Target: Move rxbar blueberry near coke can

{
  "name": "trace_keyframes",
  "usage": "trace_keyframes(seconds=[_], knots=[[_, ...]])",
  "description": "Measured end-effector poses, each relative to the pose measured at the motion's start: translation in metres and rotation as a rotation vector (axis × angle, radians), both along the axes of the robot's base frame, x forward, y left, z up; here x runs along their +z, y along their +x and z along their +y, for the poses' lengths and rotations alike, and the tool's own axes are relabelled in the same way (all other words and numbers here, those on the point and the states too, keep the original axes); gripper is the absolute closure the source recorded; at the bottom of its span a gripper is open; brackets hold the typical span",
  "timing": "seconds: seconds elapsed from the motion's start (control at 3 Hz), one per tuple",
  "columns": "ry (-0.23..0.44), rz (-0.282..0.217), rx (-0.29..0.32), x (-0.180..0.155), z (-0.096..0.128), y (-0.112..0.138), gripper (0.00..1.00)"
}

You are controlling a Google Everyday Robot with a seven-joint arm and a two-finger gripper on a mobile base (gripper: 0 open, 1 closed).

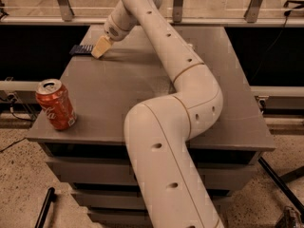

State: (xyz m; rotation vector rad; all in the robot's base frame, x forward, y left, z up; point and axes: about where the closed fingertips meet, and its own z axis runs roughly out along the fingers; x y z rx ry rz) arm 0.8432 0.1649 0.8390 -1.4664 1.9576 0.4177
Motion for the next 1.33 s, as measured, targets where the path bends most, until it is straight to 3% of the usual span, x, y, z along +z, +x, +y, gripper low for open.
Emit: trace_keyframes(seconds=[1.0, 1.33], knots=[[-0.007, -0.011, 0.001, 0.007, 0.000, -0.001, 1.00], [-0.069, -0.103, 0.008, 0.066, 0.002, -0.019, 1.00]])
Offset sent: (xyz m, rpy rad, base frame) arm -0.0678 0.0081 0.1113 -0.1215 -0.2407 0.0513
